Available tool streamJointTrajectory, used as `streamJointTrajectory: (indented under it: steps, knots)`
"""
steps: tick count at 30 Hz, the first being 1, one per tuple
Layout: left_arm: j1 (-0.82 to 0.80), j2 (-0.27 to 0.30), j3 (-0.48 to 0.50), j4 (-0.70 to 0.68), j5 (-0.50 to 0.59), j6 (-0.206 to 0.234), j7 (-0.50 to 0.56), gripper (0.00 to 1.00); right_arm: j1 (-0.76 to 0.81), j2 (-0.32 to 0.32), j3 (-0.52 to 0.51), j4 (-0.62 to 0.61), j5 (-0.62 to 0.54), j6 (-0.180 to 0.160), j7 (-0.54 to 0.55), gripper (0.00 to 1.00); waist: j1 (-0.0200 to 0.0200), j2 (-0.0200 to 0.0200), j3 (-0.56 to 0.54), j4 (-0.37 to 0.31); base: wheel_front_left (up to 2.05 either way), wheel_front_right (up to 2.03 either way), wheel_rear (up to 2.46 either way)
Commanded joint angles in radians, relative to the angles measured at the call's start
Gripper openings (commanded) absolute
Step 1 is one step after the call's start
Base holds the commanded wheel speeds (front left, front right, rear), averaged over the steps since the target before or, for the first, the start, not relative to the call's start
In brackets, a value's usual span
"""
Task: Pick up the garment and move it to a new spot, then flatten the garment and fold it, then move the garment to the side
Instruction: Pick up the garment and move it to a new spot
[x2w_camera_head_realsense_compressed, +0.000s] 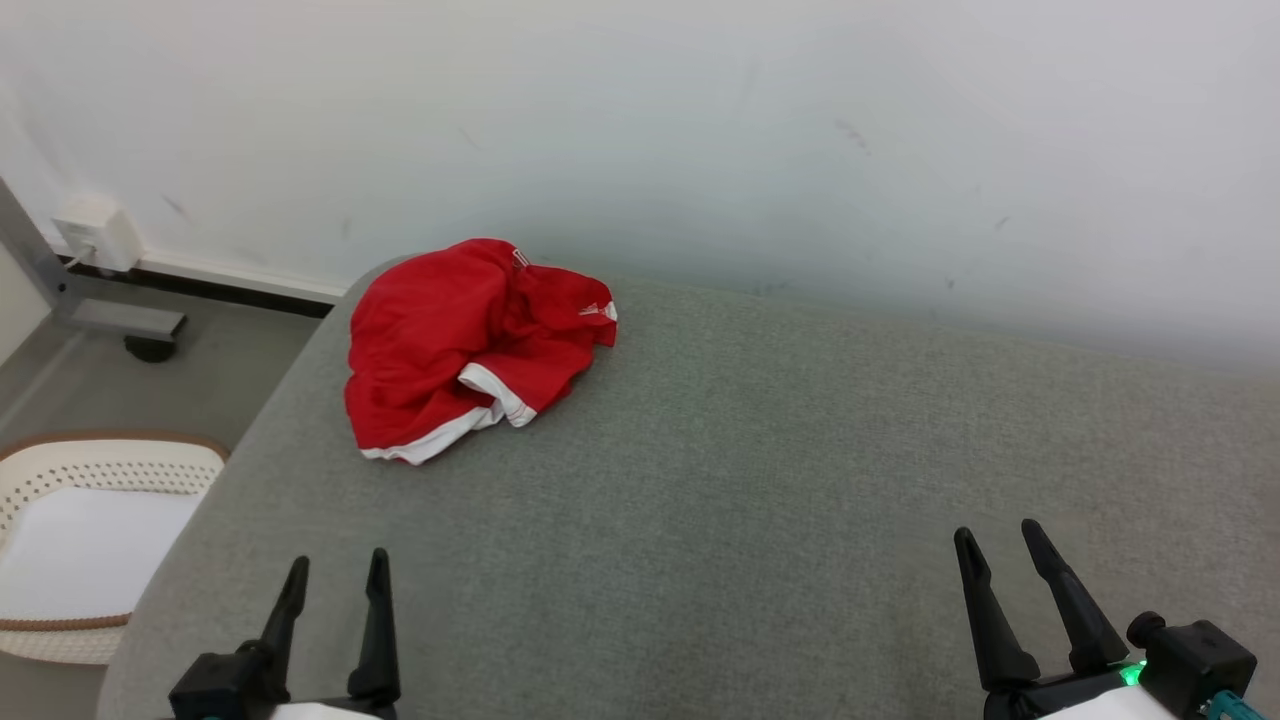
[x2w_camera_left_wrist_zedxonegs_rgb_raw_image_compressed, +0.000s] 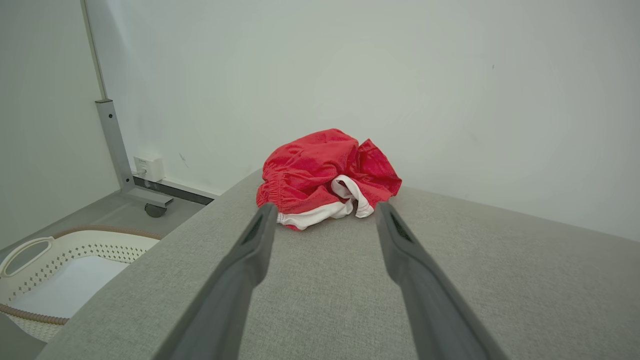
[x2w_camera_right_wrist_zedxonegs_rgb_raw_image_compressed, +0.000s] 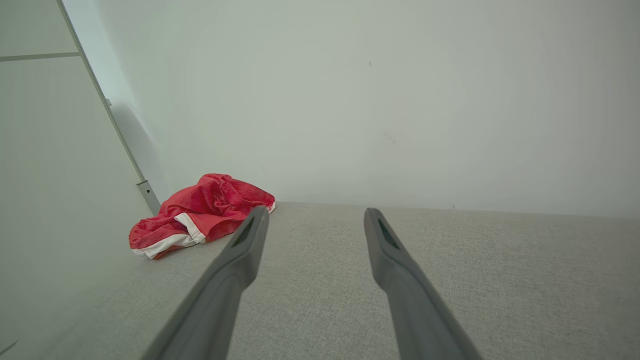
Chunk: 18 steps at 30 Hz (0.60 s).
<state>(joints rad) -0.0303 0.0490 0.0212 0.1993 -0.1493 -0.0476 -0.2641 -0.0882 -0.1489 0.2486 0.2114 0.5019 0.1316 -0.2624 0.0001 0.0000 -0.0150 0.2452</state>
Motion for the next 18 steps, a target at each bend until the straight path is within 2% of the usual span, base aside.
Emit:
streamJointTrajectory:
  steps: [1, 11, 18]
  knots:
    - [0.009, 0.003, 0.003, 0.001, 0.003, 0.000, 0.000, 1.00, -0.012, 0.000, 0.001, 0.004, 0.004, -0.002, -0.003, 1.00, -0.0001, 0.0000, 0.000, 0.018, 0.00, 0.00, 0.00]
    - [-0.027, 0.007, 0.024, 0.009, -0.004, 0.010, 0.000, 1.00, -0.024, -0.001, 0.025, 0.012, 0.015, -0.002, -0.003, 1.00, -0.0001, 0.0000, 0.011, 0.018, 0.00, 0.00, 0.00]
    - [-0.170, 0.072, 0.032, 0.039, 0.014, -0.001, 0.030, 1.00, -0.051, -0.011, 0.027, 0.008, 0.016, -0.002, -0.003, 1.00, -0.0001, 0.0000, 0.058, -0.036, 0.00, 0.00, 0.00]
